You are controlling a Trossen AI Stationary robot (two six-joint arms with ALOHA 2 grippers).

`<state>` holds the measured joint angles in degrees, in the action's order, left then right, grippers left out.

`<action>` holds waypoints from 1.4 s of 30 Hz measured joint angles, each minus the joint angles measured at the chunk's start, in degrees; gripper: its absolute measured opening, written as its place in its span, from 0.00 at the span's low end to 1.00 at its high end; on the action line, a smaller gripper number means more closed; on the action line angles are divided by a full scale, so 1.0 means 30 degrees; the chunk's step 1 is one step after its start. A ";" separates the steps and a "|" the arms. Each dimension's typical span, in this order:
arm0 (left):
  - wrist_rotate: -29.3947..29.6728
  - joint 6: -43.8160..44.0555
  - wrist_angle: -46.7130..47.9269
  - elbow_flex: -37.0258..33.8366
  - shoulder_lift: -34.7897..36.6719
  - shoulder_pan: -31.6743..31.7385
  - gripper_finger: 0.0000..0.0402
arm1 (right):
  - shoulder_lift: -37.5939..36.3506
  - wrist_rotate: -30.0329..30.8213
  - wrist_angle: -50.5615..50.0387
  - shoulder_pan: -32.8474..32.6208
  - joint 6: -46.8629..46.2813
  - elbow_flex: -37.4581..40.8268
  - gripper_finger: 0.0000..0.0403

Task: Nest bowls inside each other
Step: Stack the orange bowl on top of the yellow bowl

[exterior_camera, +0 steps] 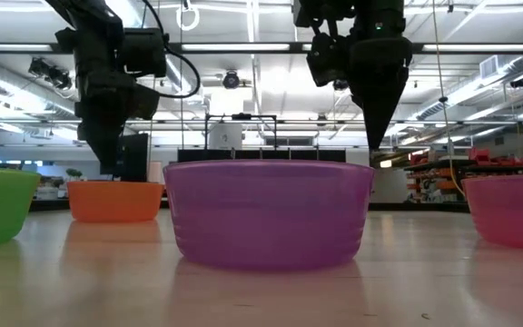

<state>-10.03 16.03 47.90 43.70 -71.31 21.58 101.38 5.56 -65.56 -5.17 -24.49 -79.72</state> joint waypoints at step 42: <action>0.1568 -0.1725 -0.0363 0.1783 -0.4597 -0.0006 0.03 | 0.0007 0.0497 0.0088 0.0007 0.0386 -0.0007 0.15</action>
<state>-5.33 10.86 46.81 49.05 -85.10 21.56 101.41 7.05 -65.30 -5.15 -23.33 -79.75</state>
